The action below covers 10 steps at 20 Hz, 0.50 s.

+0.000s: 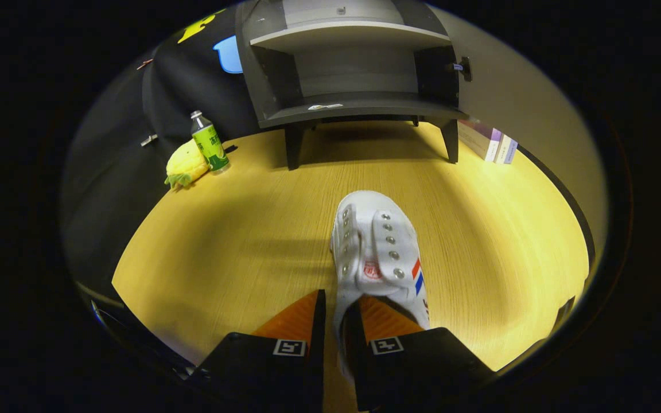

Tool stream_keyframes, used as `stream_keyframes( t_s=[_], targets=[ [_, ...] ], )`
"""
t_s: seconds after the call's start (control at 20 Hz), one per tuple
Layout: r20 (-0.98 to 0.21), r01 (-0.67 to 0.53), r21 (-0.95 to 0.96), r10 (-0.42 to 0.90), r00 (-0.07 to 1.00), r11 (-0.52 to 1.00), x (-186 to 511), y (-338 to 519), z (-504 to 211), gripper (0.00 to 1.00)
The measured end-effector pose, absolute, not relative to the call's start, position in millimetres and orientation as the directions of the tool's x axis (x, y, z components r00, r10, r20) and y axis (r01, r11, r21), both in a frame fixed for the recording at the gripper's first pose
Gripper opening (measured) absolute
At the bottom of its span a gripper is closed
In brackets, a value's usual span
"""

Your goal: Open the shoe cabinet door, grab the shoes and put them into the shoe cabinet, then close the shoe cabinet door.

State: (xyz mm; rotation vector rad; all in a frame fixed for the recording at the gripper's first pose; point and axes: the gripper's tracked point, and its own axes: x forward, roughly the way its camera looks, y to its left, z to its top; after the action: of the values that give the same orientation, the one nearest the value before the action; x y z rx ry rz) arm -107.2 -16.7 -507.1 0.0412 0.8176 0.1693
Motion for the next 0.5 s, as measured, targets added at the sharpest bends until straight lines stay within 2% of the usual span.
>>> stream_keyframes(
  t_s=[0.3, 0.5],
  targets=[
    [-0.665, -0.115, 0.094, 0.149, 0.732, 0.989, -85, -17, -509, 0.23],
    [-0.654, -0.096, 0.081, 0.126, 0.746, 0.992, -78, -20, -512, 0.05]
  ],
)
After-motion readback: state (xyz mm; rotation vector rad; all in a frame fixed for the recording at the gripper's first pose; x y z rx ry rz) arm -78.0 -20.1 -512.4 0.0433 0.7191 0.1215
